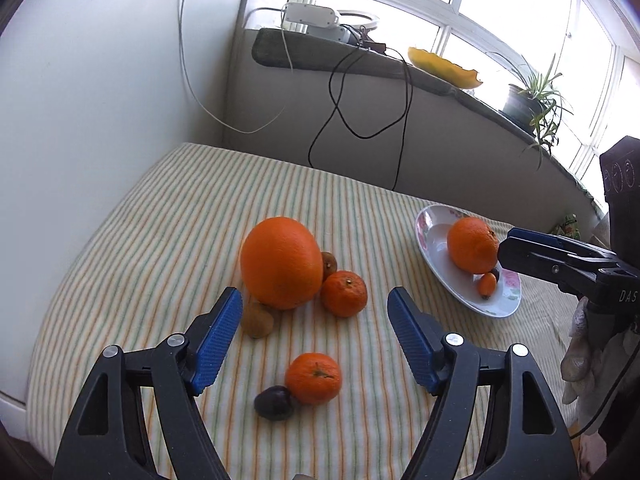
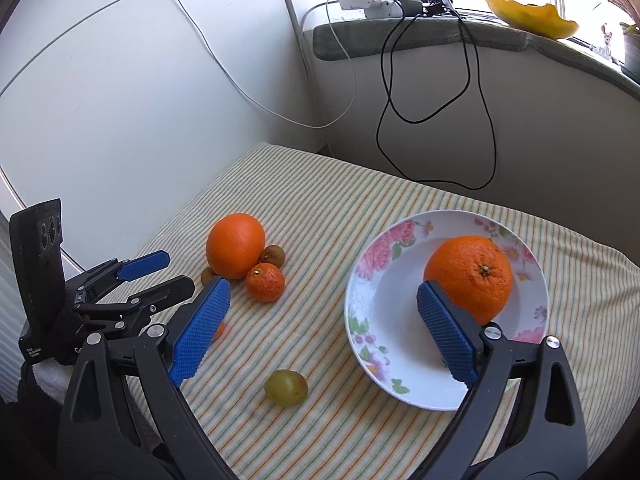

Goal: Organize fruits
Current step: 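Close the right tool fingers around the second large orange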

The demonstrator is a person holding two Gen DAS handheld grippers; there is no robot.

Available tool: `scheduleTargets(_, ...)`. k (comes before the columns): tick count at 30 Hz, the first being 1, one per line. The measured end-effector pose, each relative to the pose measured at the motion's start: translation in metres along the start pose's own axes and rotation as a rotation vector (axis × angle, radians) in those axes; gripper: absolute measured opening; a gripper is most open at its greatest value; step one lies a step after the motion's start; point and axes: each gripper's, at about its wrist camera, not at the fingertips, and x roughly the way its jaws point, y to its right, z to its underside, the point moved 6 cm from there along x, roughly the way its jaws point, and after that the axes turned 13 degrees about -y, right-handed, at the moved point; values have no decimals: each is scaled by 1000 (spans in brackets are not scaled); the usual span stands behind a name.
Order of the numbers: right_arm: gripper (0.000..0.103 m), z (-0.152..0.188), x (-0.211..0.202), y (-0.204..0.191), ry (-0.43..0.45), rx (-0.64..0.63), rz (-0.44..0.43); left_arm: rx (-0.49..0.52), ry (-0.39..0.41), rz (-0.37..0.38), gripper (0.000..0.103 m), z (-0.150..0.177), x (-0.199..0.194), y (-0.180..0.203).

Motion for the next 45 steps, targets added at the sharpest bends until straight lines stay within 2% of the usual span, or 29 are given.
scheduleTargets(8,96,-20,22,-25,-30,-7,-58,-29,-28,18,75,-6,10,-23)
scheduleTargets(16,96,-38,49,-44,-80,7,-144,-72,-49,70,75,-8,23,-38)
scheduleTargets(29,96,-60,101,-55,-188,125,-294,-66,-81,108,75,-14,43,-37)
scheduleTargets(31,94,-61,108,-56,-201,137,-315,-73,-84,115,75,-15,45,-38)
scheduleTargets(33,86,-64,114,-59,-213,144,-327,-76,-89,127,75,-16,48,-38)
scheduleTargets(37,84,-65,125,-65,-237,138,-330,-76,-101,139,75,-16,54,-38)
scheduleTargets(41,73,-68,137,-72,-260,132,-341,-79,-108,159,75,-17,59,-37)
scheduleTargets(45,73,-72,145,-75,-274,130,-343,-79,-112,168,75,-20,62,-36)
